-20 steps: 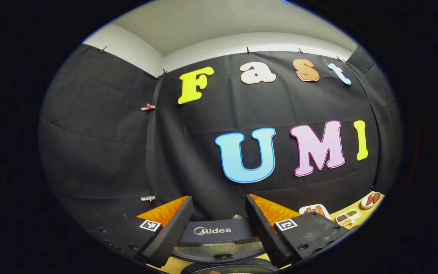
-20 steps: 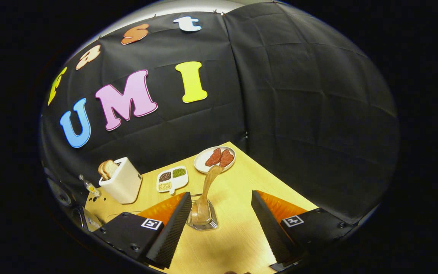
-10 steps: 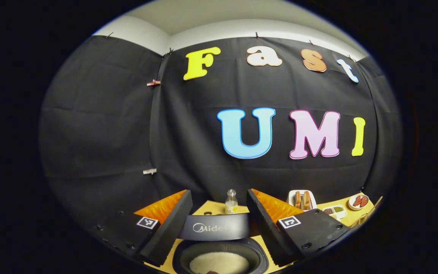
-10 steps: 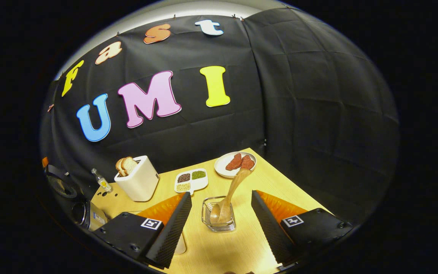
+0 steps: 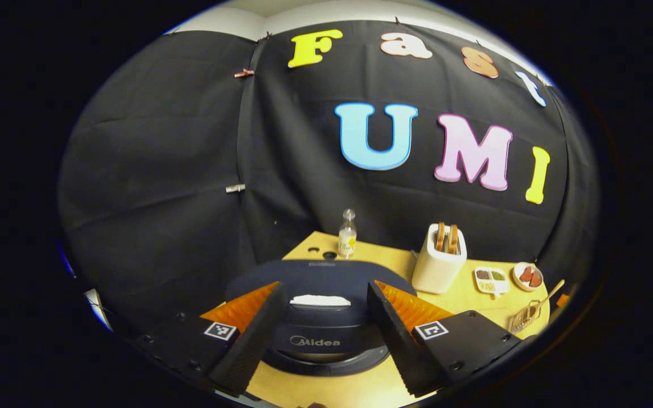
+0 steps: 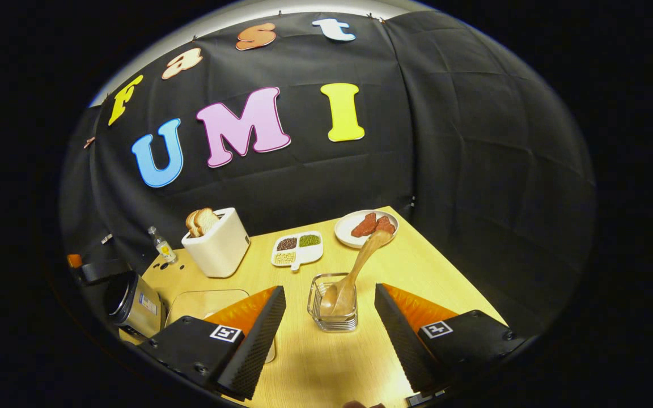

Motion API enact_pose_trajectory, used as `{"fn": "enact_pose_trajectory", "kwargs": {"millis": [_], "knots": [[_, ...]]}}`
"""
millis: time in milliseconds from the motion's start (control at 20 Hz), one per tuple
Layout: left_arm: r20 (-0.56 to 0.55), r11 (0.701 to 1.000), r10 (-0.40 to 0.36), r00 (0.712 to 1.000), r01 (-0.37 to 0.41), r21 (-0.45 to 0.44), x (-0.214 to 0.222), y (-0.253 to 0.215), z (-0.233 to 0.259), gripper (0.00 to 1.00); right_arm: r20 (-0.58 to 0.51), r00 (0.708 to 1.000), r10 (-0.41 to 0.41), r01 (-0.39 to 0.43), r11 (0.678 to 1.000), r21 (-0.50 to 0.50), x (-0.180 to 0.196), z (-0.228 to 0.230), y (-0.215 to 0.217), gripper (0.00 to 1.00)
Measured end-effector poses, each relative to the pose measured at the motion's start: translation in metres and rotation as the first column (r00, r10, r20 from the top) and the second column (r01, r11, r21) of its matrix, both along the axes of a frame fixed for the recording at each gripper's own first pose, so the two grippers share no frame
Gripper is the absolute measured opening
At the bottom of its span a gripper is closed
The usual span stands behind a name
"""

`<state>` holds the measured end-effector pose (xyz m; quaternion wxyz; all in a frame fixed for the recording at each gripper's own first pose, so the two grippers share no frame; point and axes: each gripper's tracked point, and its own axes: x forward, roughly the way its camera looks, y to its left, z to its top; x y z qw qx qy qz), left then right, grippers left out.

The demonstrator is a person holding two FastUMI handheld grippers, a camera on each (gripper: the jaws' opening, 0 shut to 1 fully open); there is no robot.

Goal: Close the left gripper, press the button to open the rice cooker; take a wooden spoon from the chopstick holder with the right hand, scoop a spoonful of rice and pour it into the rice cooker, then put the wooden spoon back into the chopstick holder.

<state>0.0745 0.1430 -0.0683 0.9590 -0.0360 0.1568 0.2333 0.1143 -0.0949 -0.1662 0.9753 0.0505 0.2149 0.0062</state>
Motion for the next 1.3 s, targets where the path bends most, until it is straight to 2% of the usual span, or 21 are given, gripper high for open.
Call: {"fn": "enact_pose_trajectory", "kwargs": {"millis": [350,500,750,1050,1200,1300], "knots": [[-0.119,0.999,-0.015,0.993,0.011,-0.037,-0.01,-0.009,-0.073,0.99,-0.009,1.0,0.023,-0.023,1.0,-0.01,-0.003,-0.002,-0.002,0.99],[-0.108,1.0,-0.02,0.994,0.019,-0.01,-0.011,-0.012,-0.071,0.99,-0.019,1.0,0.024,-0.024,1.0,-0.013,-0.004,-0.004,-0.004,0.99],[-0.105,0.999,-0.025,0.994,0.022,-0.026,-0.012,-0.012,-0.083,1.0,-0.018,0.999,0.032,-0.032,0.999,-0.007,-0.005,-0.003,-0.002,0.99],[-0.105,0.999,-0.029,0.994,0.026,-0.033,-0.013,-0.014,-0.074,1.0,-0.003,0.998,0.055,-0.055,0.998,-0.022,-0.014,0.006,0.008,0.99],[-0.003,0.997,-0.078,0.997,0.078,0.001,-0.012,-0.034,-0.038,0.95,0.038,0.998,0.059,-0.058,0.998,-0.026,-0.018,0.027,0.012,0.99],[0.07,0.991,-0.124,0.99,0.119,0.067,-0.011,-0.054,-0.006,0.95,0.077,0.995,0.068,-0.065,0.997,-0.039,-0.022,0.049,0.017,0.98]]}}
